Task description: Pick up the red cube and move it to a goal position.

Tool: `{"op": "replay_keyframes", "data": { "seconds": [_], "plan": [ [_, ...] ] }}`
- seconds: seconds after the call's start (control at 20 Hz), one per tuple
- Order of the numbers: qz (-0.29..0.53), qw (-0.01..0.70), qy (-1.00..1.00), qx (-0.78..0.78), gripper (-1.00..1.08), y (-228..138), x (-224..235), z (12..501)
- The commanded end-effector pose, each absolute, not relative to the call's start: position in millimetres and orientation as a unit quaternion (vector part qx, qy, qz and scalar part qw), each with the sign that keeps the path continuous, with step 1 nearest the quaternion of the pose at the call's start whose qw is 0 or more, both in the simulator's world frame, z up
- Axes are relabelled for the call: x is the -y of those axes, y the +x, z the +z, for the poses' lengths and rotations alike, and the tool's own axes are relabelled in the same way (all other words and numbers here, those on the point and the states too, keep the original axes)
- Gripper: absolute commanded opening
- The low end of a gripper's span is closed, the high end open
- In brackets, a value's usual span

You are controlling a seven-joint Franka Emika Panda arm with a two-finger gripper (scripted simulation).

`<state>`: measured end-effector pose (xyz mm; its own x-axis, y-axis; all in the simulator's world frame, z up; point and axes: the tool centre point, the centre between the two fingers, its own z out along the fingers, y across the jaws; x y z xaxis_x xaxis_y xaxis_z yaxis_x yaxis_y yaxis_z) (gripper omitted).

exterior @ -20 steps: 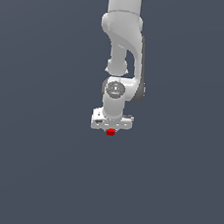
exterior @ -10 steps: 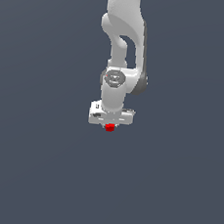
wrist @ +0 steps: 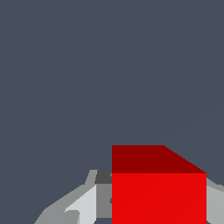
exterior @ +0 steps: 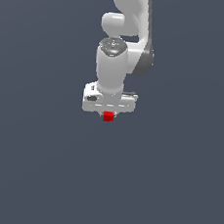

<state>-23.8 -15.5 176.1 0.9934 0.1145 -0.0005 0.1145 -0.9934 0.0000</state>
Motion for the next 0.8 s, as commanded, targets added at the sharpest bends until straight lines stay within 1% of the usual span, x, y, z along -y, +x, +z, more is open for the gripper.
{"op": "replay_keyframes", "data": {
  "seconds": [0.0, 0.5, 0.75],
  "plan": [
    [0.0, 0.0, -0.998, 0.057, -1.0, -21, 19, 205],
    [0.0, 0.0, -0.998, 0.057, -1.0, -8, 32, 311],
    [0.0, 0.0, -0.998, 0.057, -1.0, -2, 37, 353]
  ]
}}
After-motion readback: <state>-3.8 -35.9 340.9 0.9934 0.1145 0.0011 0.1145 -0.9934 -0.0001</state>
